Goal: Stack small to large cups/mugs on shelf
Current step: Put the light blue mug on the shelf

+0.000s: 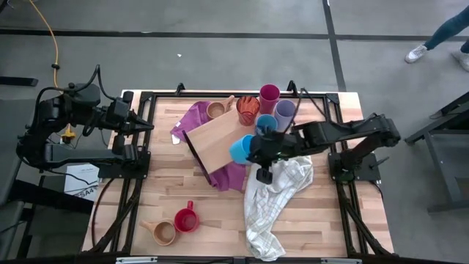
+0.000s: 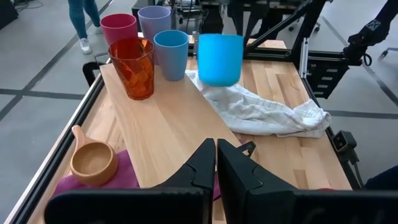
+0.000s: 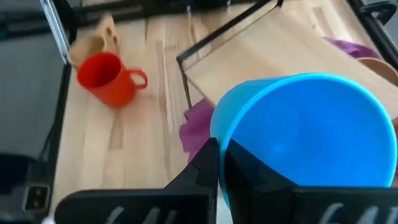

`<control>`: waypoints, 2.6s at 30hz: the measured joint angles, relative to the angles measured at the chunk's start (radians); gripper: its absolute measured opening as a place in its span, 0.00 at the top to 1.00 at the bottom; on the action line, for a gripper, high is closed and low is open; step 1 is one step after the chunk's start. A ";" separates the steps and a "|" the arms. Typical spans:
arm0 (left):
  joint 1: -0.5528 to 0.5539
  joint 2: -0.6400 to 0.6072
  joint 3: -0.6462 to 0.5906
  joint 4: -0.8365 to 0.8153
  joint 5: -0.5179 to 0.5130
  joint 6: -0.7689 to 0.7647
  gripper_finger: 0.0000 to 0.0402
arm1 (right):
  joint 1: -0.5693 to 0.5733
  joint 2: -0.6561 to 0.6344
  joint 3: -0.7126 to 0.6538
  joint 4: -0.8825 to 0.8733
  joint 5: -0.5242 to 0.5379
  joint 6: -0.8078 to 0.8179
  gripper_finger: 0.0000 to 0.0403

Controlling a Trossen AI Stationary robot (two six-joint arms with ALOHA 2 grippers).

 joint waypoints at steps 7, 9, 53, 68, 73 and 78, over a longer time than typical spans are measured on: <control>0.000 0.000 0.000 0.000 0.004 0.001 0.99 | -0.010 0.107 0.131 -0.099 -0.041 -0.075 1.00; 0.000 0.000 0.000 -0.001 0.004 0.001 0.99 | -0.015 0.123 0.156 -0.104 -0.058 -0.094 1.00; 0.000 0.000 0.000 -0.021 -0.040 -0.055 0.99 | -0.135 0.173 0.227 -0.334 -0.266 -0.445 1.00; 0.000 0.000 0.000 -0.020 -0.055 -0.055 0.99 | -0.157 0.193 0.227 -0.326 -0.252 -0.513 1.00; 0.000 0.000 0.000 -0.020 -0.055 -0.057 0.99 | -0.159 0.193 0.227 -0.326 -0.250 -0.541 1.00; 0.000 0.000 0.000 -0.020 -0.055 -0.067 0.99 | -0.165 0.193 0.227 -0.330 -0.250 -0.571 1.00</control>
